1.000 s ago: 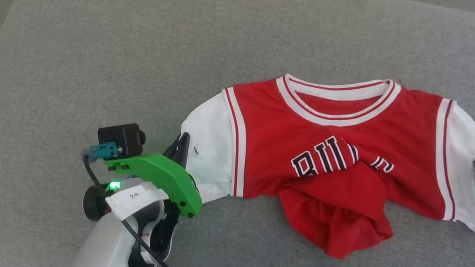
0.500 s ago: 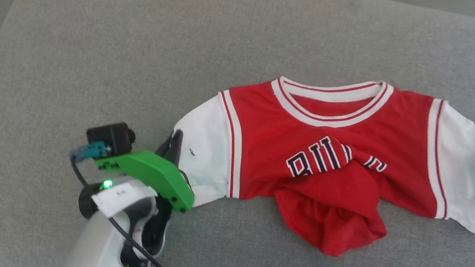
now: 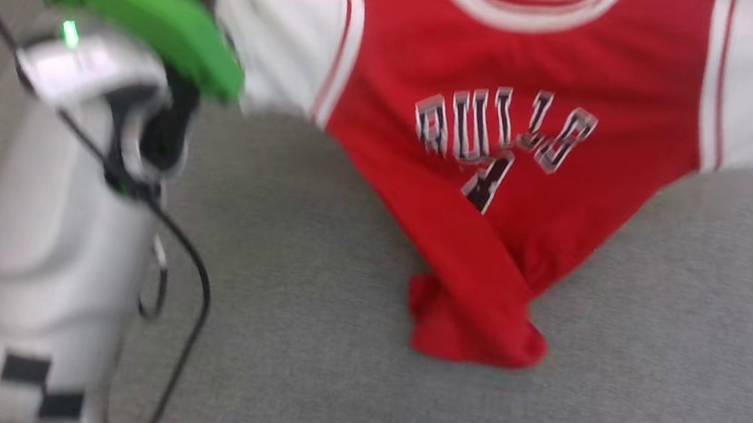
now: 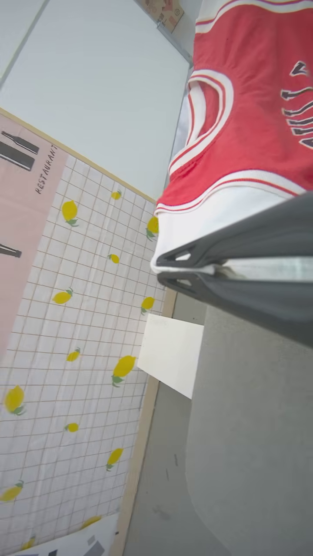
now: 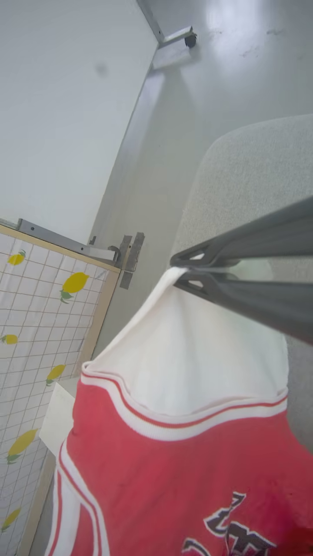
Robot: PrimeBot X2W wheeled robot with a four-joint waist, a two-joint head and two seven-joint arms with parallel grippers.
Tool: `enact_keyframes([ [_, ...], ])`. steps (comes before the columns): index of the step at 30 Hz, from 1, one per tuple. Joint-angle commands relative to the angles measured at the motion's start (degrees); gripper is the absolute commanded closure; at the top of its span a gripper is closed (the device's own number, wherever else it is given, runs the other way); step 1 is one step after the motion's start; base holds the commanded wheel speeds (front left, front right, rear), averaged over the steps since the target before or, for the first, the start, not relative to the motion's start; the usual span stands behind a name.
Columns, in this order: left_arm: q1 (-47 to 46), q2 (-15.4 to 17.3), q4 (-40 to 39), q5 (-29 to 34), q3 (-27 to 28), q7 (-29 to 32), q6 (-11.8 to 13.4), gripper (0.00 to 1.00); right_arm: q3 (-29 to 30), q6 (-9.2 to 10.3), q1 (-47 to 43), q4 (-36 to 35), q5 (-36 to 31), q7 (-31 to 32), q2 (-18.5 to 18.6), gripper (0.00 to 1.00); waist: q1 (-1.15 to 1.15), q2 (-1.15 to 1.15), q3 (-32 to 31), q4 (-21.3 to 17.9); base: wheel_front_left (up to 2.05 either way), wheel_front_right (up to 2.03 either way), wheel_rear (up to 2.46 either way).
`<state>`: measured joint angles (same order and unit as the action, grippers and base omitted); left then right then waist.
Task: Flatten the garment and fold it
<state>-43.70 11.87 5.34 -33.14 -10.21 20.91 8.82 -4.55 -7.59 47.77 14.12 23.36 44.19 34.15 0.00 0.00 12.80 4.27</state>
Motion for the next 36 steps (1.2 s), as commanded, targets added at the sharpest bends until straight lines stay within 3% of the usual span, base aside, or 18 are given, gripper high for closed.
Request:
enact_keyframes([
  [1, -4.09, 1.1, 1.84, 1.67, -0.7, 0.43, -0.64, 1.0, -1.31, 0.1, 2.78, -0.08, -1.94, 0.25, 0.78, 1.0, 0.0, 0.0, -0.27, -1.73, 0.0, 0.0, 0.0],
  [7, -22.71, 2.86, 11.34, 7.25, -2.15, 0.03, -0.07, 1.0, -4.01, 0.1, 17.8, 3.22, -6.35, -1.11, 1.06, 1.0, 0.0, 0.0, 3.15, -4.59, 0.0, 0.0, 0.0],
  [12, -35.27, 2.94, 16.71, 11.54, -2.36, -4.31, 2.21, 1.0, -0.81, 0.1, 30.24, 9.08, -9.81, -7.0, -2.08, 1.0, 0.0, 0.0, 6.42, -6.53, 0.0, 0.0, 0.0],
  [18, -42.41, 2.81, 21.14, 13.54, -2.05, -9.63, 3.54, 1.0, 0.96, 0.1, 36.8, 14.78, -13.57, -14.65, -4.81, 1.0, 0.0, 0.0, 9.29, -7.74, 0.0, 0.0, 0.0],
  [26, -37.18, 1.35, 26.48, 9.65, -0.51, -14.61, 1.1, 1.0, -3.1, 0.1, 31.53, 18.14, -9.64, -19.15, -3.84, 1.0, 0.0, 0.0, 9.89, -6.23, 0.0, 0.0, 0.0],
  [36, -14.98, -2.4, 26.88, 1.05, 1.92, -21.04, -5.03, 1.0, -9.06, 0.1, 8.12, 13.82, 1.66, -24.1, 0.29, 1.0, 0.0, 0.0, 2.56, -2.8, 0.0, 0.0, 0.0],
])
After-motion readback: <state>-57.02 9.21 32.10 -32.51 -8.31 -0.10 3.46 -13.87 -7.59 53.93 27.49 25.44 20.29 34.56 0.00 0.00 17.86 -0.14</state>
